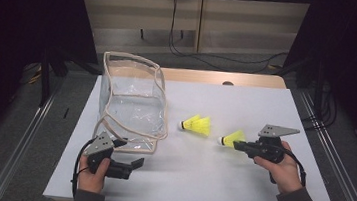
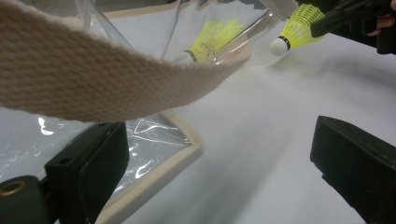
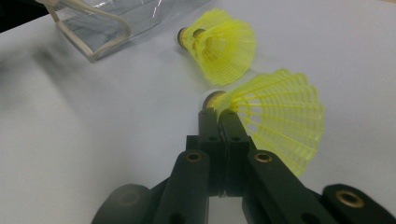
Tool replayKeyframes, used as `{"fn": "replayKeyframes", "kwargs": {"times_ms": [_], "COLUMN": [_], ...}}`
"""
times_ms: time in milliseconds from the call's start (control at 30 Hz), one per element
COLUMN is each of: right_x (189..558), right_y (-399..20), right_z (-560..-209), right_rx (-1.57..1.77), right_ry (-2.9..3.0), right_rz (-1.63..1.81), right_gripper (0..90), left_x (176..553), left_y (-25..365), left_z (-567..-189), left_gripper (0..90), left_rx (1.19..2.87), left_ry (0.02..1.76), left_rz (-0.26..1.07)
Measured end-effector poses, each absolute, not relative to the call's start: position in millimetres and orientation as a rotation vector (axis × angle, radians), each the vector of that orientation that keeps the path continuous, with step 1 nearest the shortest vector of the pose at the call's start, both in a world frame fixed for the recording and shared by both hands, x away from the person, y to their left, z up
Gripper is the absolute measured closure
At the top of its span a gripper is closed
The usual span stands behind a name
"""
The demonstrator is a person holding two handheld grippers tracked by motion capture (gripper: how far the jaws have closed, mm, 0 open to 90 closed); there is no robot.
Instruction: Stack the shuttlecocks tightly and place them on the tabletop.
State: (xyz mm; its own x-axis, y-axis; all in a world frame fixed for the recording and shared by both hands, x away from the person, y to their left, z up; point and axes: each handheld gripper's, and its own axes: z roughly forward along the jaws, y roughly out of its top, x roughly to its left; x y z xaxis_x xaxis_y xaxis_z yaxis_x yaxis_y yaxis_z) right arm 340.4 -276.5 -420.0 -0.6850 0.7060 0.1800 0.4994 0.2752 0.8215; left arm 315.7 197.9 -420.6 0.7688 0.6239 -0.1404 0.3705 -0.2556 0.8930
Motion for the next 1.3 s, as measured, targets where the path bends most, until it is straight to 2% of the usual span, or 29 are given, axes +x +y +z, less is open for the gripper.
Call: {"fn": "replayKeyframes", "kwargs": {"times_ms": [1300], "right_x": [363], "right_y": [-271], "right_z": [-415], "right_rx": [1.135], "right_ry": [2.262], "right_rz": [1.379], "right_gripper": [89.3], "left_x": [316], "left_y": [198], "left_z": [-419], "left_gripper": [4.3], "left_rx": [1.882], "left_ry": [0.75], "left_rz": [0.297]}}
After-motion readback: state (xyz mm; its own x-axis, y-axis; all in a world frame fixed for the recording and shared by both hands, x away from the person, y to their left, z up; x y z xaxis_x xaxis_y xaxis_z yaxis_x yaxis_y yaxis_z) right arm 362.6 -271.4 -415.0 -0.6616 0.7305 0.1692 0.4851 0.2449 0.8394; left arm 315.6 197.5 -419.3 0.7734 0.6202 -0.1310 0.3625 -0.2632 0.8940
